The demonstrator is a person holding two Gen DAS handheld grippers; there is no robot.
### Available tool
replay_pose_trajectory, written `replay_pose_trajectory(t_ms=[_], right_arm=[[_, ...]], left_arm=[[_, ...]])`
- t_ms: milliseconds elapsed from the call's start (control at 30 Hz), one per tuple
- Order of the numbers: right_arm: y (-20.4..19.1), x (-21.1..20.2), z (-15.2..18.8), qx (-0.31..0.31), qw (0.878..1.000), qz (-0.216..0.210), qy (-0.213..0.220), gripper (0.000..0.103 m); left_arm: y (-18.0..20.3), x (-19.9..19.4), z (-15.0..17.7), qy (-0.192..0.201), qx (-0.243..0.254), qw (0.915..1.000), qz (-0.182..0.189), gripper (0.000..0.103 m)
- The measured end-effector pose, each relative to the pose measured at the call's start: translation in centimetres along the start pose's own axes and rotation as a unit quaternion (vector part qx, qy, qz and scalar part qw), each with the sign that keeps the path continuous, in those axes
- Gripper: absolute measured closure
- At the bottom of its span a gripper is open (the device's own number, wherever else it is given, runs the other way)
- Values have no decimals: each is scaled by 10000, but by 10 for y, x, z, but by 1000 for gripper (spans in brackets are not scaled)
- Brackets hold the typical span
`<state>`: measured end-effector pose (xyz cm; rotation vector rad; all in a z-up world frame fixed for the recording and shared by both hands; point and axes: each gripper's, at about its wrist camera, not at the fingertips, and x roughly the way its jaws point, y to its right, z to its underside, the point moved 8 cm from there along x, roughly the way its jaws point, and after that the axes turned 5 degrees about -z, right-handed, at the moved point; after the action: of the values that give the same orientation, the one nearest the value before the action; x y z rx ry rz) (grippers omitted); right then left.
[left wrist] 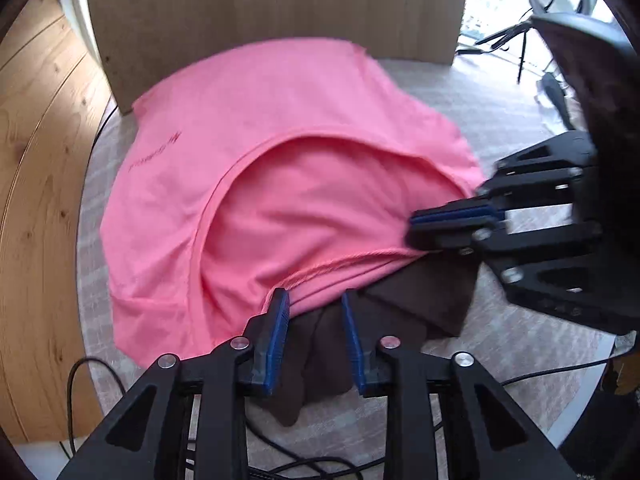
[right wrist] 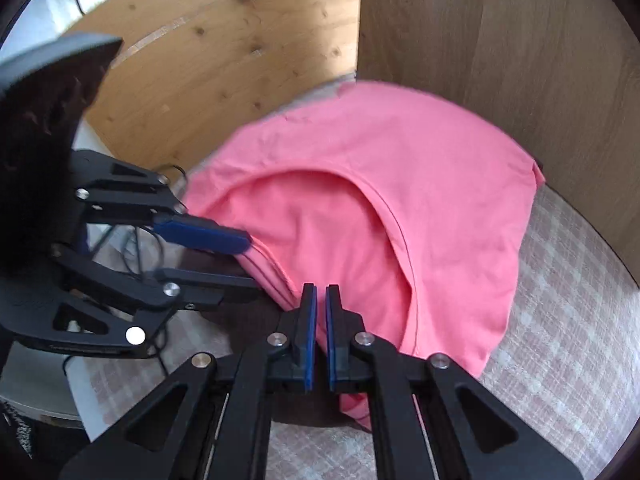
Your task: Fold clothes
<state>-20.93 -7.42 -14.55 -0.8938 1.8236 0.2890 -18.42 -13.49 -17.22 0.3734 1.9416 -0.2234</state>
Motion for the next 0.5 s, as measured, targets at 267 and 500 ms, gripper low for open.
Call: replay_pose_trajectory(t_ms=[267, 500], right_arm=[[11, -155, 82, 1140, 9812, -95, 1556, 47], [5, -163, 170, 2487, 9590, 213, 1345, 44]], left_arm=[[2, -98, 56, 1192, -948, 9883, 24, 40], [47, -106, 83, 1039, -1264, 9865, -21, 32]])
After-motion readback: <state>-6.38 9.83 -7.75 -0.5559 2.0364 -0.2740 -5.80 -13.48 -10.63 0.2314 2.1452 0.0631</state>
